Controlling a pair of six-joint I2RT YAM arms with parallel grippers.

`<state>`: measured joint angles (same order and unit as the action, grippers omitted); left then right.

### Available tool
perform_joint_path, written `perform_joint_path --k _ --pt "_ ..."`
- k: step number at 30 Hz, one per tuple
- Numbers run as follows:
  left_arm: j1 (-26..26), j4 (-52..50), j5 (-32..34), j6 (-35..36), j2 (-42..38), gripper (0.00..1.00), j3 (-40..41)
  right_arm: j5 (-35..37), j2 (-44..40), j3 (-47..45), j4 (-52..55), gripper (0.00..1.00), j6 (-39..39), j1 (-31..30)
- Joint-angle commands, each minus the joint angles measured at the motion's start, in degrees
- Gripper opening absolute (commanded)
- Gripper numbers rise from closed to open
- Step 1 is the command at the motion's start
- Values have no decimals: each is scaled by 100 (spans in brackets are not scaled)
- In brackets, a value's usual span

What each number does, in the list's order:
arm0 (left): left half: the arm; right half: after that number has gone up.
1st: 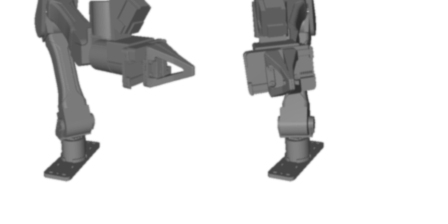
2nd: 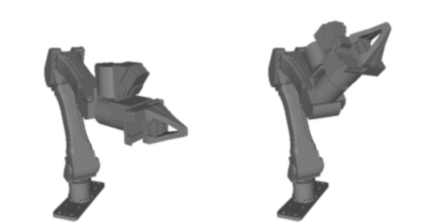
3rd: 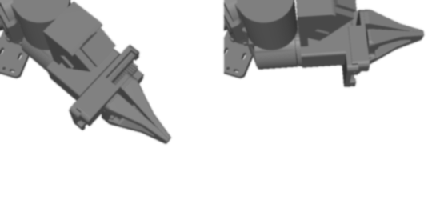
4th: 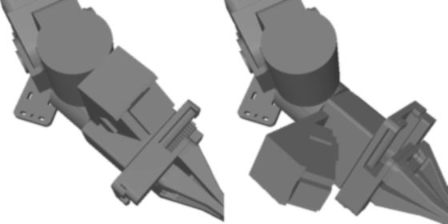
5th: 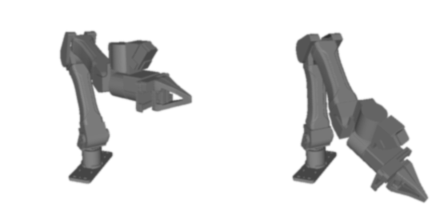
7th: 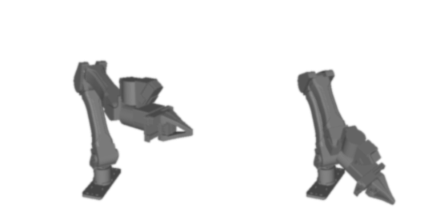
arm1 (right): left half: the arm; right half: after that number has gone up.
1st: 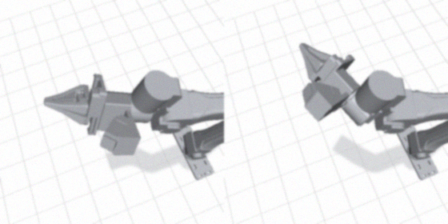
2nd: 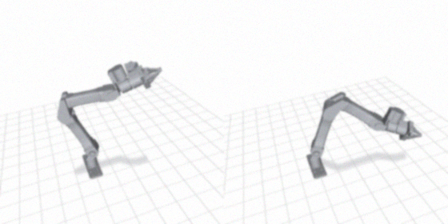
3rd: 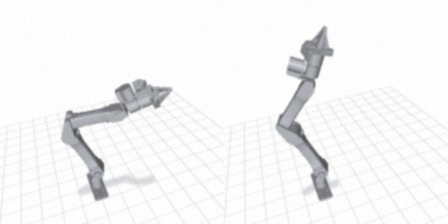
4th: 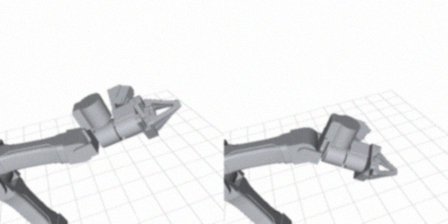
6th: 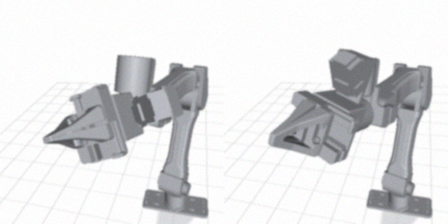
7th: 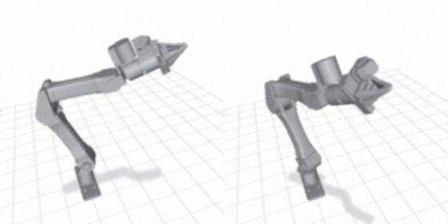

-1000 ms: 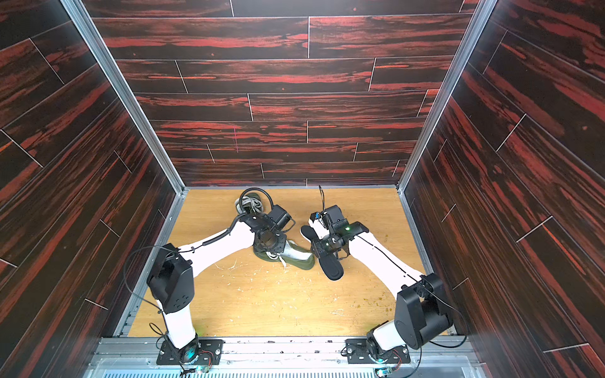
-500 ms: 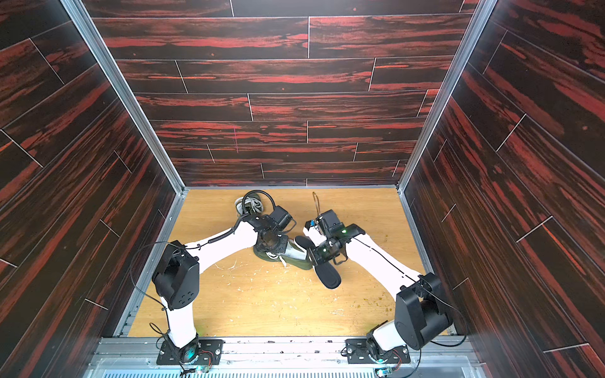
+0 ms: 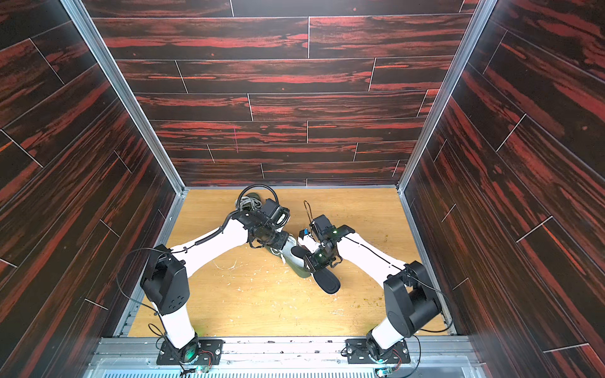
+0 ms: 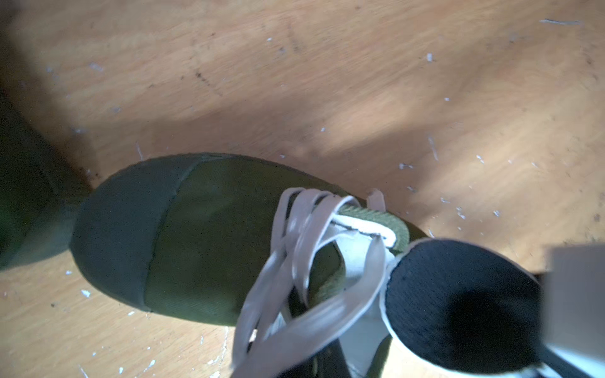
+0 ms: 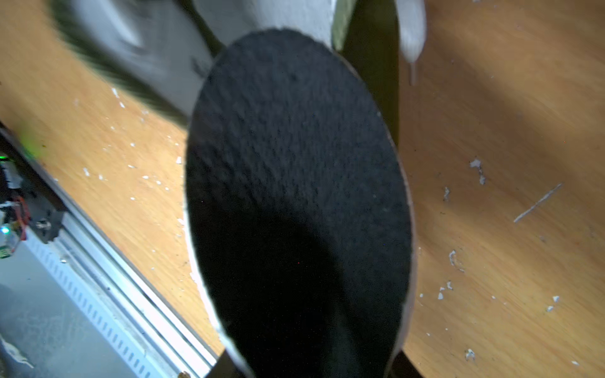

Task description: Insert the insole into the shoe

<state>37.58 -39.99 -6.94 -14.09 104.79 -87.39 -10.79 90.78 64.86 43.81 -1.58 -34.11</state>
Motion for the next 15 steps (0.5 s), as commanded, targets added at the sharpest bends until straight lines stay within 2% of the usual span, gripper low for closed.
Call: perform_joint_path --k 1,10,15 --pt "-94 274 -367 403 -407 0 -77 58 100 185 77 44 -158 -100" --pt "-120 223 -638 606 -387 0 -161 228 149 260 125 44 -16 -279" --pt "-171 148 -564 635 -330 0 -195 386 -21 228 298 44 5 -377"
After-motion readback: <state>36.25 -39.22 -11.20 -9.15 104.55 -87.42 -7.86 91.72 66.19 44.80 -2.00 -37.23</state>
